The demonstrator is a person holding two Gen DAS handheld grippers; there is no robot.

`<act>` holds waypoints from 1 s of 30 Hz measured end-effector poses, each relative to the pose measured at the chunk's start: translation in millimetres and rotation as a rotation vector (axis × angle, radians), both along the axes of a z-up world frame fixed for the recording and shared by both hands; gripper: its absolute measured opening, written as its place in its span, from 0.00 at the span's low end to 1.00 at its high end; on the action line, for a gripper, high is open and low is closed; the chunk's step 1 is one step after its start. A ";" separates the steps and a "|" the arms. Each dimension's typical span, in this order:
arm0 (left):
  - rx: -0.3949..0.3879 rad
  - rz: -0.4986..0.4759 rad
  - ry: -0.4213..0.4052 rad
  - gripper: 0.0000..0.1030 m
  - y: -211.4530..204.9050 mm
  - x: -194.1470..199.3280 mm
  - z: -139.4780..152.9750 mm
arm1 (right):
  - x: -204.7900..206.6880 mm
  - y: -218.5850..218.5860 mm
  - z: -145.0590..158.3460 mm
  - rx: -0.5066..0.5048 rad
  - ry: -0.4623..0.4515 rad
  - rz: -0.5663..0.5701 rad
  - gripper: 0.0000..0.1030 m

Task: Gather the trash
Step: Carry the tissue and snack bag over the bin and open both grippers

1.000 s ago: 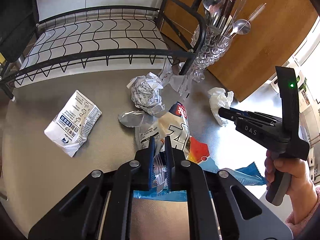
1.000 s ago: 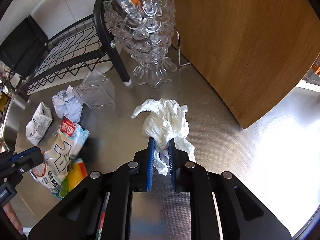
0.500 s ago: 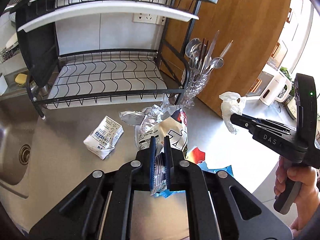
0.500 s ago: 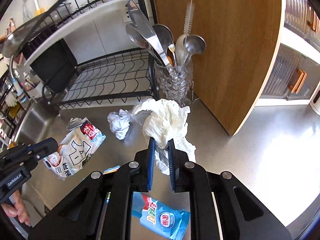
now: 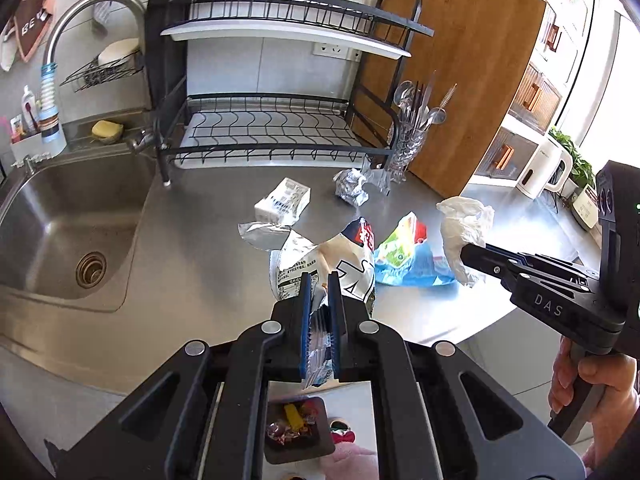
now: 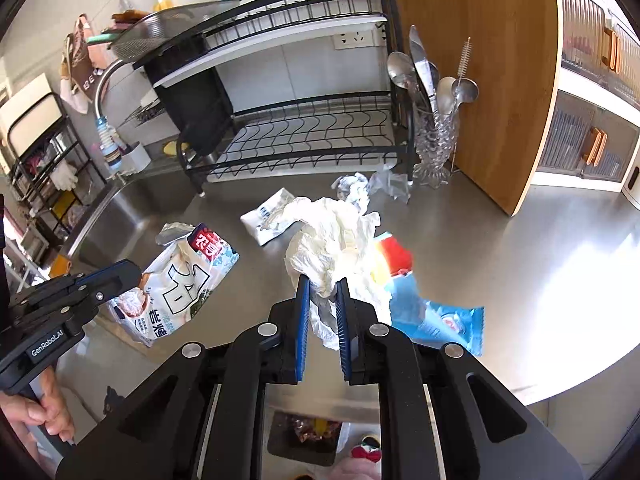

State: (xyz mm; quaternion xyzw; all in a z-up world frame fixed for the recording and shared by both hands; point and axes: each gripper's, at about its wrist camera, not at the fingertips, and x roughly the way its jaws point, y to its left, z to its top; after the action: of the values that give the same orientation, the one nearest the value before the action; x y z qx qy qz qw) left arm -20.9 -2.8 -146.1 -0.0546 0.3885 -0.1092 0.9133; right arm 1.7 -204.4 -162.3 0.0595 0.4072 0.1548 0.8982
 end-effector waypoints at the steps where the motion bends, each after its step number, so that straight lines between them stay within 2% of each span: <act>1: -0.002 0.005 0.001 0.07 5.7 -9.5 -2.4 | -8.8 6.0 -2.2 0.002 0.003 0.005 0.14; 10: -0.013 0.046 0.070 0.07 45.1 -75.0 -40.8 | -75.0 55.5 -39.7 -0.026 0.079 0.070 0.14; 18: -0.015 0.085 0.163 0.07 67.4 -102.8 -89.0 | -109.3 90.6 -88.9 -0.062 0.166 0.135 0.14; 24: -0.027 0.088 0.246 0.07 69.5 -111.4 -144.0 | -122.3 100.7 -146.4 -0.076 0.266 0.153 0.14; 30: -0.033 0.060 0.357 0.07 57.1 -112.8 -220.1 | -123.7 98.7 -219.1 -0.092 0.386 0.126 0.14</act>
State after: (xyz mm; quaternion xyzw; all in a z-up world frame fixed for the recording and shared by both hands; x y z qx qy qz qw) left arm -133.6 54.4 -366.2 -0.0996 0.5409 -0.0770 0.8316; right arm -122.1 -105.8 -381.4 0.0213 0.5813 0.1775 0.7938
